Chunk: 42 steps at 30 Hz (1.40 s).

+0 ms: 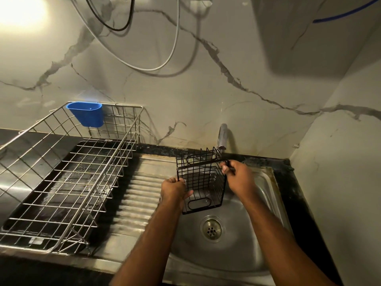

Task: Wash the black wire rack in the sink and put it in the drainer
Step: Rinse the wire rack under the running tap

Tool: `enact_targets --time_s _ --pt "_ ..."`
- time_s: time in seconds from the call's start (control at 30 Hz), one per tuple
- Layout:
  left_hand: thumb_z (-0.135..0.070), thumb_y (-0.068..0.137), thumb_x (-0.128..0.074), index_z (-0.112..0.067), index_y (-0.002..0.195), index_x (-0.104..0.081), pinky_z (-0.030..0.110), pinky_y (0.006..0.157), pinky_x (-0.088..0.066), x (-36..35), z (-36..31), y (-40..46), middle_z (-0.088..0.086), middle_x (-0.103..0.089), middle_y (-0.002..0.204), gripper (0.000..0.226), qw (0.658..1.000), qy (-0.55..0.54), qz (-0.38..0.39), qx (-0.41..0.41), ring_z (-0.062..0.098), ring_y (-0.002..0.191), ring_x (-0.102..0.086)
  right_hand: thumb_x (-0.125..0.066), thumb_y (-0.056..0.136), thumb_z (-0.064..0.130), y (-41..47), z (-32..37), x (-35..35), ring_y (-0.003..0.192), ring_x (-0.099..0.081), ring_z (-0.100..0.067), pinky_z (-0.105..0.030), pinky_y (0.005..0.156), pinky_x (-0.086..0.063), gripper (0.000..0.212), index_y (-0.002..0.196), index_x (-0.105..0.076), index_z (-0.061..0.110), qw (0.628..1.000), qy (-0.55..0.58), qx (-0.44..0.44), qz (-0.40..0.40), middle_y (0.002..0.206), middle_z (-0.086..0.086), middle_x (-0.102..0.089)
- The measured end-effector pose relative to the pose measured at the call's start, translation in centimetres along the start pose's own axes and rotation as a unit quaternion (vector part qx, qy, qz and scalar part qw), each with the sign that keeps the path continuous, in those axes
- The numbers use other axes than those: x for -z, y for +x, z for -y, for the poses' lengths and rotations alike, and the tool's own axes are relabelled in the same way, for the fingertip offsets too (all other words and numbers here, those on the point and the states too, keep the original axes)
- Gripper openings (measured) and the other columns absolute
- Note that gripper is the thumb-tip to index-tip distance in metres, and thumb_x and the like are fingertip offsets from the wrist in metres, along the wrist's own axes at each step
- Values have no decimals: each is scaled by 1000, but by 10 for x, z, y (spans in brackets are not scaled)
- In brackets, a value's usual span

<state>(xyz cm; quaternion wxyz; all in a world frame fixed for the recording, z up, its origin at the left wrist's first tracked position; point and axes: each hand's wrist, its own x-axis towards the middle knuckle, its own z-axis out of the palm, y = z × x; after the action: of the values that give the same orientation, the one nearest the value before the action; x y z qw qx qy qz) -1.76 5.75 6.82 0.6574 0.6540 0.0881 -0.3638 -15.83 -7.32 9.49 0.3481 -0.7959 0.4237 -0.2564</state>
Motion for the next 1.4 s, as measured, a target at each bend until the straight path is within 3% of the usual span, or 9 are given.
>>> enact_targets --time_s 0.1,0.23,0.4,0.53,0.63,0.83,0.93,1.2,1.4 --pt "14 96 -51 -6 100 -56 29 50 -56 0 2 -5 8 -58 94 20 1000 0 15 -1 16 81 -60 -56 100 25 -1 -3 2 85 -61 -12 -25 64 -43 19 113 -69 19 1000 4 0 -1 94 2 -68" --pt "18 96 -47 -12 80 -48 36 60 -56 -6 8 -14 6 -55 80 34 999 6 41 -13 16 73 -57 -58 99 28 -3 -16 7 89 -65 -14 -25 65 -44 21 112 -70 17 999 31 -7 -5 95 0 -71" --pt "16 94 -52 -10 86 -55 31 52 -58 -17 14 -23 8 -56 88 27 998 20 54 -8 18 78 -58 -60 98 32 -9 -30 19 90 -65 -15 -19 60 -40 22 112 -70 17 999 31 -22 -36 97 0 -71" --pt "17 93 -52 -7 89 -59 34 58 -59 -31 15 -28 8 -61 86 26 996 28 88 -10 19 80 -63 -62 97 33 -10 -40 32 89 -66 -15 -24 67 -48 24 109 -72 14 995 51 -36 -72 95 -1 -72" --pt "15 94 -54 -6 97 -63 31 57 -61 -41 11 -30 8 -64 92 24 993 40 106 -15 20 83 -66 -61 98 35 -11 -45 43 76 -64 -10 -19 58 -43 23 100 -72 15 995 20 -43 -90 84 0 -71" --pt "3 99 -56 -8 105 -63 37 71 -63 -53 10 -31 10 -64 108 14 988 81 127 -18 23 96 -65 -63 96 36 -11 -57 49 86 -66 -11 -24 70 -50 24 96 -72 15 991 54 -53 -109 88 4 -71" --pt "-1 99 -59 -7 118 -61 38 72 -63 -56 11 -30 8 -62 115 21 984 101 143 -17 19 99 -61 -63 96 36 -14 -62 49 88 -67 -10 -28 76 -54 24 98 -73 15 990 55 -49 -118 91 4 -72" --pt "-11 99 -63 -6 128 -56 44 77 -64 -58 9 -26 10 -60 124 30 975 117 190 -6 24 108 -62 -66 95 34 -26 -66 53 81 -66 -13 -20 66 -45 22 91 -72 13 988 19 -43 -145 84 2 -70" --pt "-17 98 -65 -7 134 -54 33 57 -62 -63 8 -24 19 -63 130 39 972 125 199 3 34 115 -65 -65 95 35 -36 -63 59 93 -67 -13 -32 81 -55 26 109 -73 15 987 11 -52 -149 98 3 -73"
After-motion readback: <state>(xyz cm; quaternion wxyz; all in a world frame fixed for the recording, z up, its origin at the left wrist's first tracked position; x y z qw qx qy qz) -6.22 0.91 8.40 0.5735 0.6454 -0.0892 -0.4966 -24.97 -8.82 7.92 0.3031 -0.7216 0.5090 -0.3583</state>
